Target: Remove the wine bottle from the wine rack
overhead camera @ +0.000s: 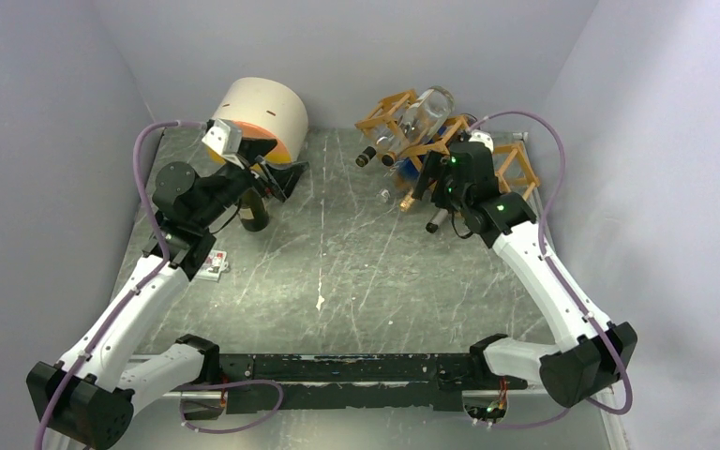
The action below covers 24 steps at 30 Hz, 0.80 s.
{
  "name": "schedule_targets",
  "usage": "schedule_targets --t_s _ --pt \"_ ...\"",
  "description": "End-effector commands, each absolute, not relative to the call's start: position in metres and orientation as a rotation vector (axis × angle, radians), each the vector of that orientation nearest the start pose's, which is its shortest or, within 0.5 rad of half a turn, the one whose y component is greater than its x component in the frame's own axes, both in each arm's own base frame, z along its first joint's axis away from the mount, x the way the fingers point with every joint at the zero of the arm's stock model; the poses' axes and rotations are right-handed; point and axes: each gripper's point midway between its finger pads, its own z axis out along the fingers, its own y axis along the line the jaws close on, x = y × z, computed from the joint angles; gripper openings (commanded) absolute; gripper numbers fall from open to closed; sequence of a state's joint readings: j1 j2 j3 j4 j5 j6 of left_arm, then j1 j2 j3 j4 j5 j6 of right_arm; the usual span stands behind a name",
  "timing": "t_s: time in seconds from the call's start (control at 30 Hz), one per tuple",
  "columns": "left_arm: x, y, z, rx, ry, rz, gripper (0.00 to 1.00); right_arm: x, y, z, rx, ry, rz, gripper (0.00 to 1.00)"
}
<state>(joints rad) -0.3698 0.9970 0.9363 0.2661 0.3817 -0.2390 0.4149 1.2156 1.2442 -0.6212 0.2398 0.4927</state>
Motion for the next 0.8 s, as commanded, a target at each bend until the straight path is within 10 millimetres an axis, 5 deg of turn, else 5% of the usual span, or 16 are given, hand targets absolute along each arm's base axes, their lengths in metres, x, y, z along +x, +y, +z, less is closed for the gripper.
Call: schedule_targets --t_s 0.0,0.2,0.47,0.77 --pt "0.299 -0.212 0.408 0.462 1.296 -0.808 0.99 0.332 0.106 0.231 0.248 2.189 0.234 0.94" --pt "0.296 -0.224 0.401 0.492 1.306 -0.841 0.99 0.353 0.13 0.227 0.238 2.179 0.418 0.93" --pt "0.293 -0.236 0.396 0.515 1.321 -0.885 0.99 0.396 0.168 0.272 0.301 2.032 0.667 0.97" --pt "0.295 -0.235 0.394 0.508 1.324 -0.881 0.99 0.449 0.182 0.257 0.539 1.934 0.779 0.93"
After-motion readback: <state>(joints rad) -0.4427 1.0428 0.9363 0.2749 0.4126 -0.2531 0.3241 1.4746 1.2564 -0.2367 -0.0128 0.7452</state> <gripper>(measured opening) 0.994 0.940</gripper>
